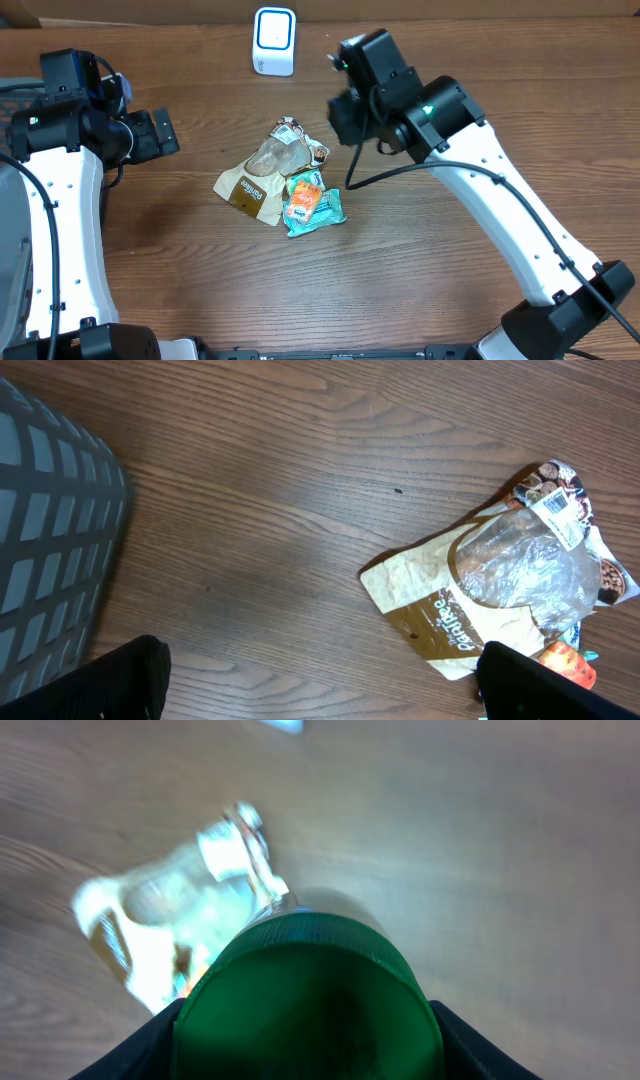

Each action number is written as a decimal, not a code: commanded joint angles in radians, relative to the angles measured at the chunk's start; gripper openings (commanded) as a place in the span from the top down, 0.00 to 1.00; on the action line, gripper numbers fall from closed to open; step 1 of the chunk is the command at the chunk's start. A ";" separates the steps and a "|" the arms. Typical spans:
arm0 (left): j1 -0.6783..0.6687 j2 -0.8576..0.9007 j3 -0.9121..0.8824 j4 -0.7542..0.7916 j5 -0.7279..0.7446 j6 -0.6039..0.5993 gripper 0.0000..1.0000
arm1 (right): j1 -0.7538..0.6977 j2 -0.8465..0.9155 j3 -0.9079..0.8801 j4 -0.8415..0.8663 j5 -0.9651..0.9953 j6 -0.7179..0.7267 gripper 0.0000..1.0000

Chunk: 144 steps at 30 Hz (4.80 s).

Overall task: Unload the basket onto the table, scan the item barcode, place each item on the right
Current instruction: 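Move the jar right and set it down on the table, then reach the right gripper to the pile and grasp the orange tissue pack, then carry the orange pack to the scanner and hold it under it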

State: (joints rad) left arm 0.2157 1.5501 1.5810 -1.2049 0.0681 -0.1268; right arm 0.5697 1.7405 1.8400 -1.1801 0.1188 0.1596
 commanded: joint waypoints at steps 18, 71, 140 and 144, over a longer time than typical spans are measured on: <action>-0.007 -0.006 0.005 0.001 0.003 0.012 0.00 | -0.472 0.005 -0.506 0.220 -0.054 0.103 0.60; -0.007 -0.006 0.005 0.001 0.003 0.012 0.00 | -0.080 -0.016 -0.526 0.333 -0.401 0.596 0.25; -0.007 -0.006 0.005 0.001 0.003 0.012 0.00 | -0.306 -0.181 -0.678 0.874 -1.482 0.381 0.96; -0.007 -0.006 0.005 0.001 0.003 0.012 0.00 | -0.375 -0.181 -0.678 0.909 -1.595 0.482 0.96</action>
State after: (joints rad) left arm 0.2157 1.5501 1.5810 -1.2045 0.0681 -0.1268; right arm 0.2424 1.5818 1.1408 -0.2955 -1.3033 0.5686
